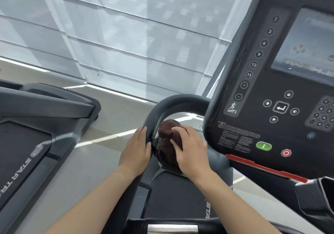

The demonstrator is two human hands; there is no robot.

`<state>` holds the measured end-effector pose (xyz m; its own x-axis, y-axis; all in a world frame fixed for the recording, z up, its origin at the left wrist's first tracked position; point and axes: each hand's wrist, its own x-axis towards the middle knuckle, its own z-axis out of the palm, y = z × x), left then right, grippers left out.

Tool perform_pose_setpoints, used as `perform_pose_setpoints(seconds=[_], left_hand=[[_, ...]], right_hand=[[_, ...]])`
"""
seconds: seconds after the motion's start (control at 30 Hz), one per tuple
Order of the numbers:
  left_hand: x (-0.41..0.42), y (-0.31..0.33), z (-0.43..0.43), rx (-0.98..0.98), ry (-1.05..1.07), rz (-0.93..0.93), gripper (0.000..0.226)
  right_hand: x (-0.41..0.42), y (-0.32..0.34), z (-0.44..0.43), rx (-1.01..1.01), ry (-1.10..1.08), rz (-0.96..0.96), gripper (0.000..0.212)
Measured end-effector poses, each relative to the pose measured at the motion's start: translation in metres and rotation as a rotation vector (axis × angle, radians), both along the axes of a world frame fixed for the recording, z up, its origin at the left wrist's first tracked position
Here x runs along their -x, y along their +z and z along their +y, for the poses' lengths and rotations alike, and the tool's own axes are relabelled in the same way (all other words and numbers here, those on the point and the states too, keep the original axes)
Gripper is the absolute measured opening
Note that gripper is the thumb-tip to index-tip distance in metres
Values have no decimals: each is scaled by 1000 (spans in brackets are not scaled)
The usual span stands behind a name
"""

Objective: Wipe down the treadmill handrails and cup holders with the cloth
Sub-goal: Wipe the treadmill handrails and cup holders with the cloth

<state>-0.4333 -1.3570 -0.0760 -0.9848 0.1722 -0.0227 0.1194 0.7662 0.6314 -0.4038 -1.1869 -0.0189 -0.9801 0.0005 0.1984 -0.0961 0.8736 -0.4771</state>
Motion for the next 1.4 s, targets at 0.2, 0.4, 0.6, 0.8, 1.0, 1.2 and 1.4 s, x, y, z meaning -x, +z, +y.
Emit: perform_pose_setpoints(seconds=[0.2,0.4,0.6,0.8,1.0,1.2,1.4], left_hand=[[12,1,11,83,-12,12,52],[14,-2,8,57,-15,30,50],[14,-2,10,66,-1,32,50],[12,-2,10,76,-4,33,49],[16,-2,12,93,5,30,49],[15,-2,10,92,8,45,48],[13,1,13,62,16,29,49]], right_hand=[[35,-4,9,-298,-10,-220,36],[-5,-1,18,-167,14,-119,33],[-31,-4,29,-131,-120,-240,37],[-39,-11,31,117,-99,-259,29],[-40,-16,18,243,-206,-227,33],[-62,-26,12,194,-142,-196,44],[-32,-12,27,292,-207,-148,20]])
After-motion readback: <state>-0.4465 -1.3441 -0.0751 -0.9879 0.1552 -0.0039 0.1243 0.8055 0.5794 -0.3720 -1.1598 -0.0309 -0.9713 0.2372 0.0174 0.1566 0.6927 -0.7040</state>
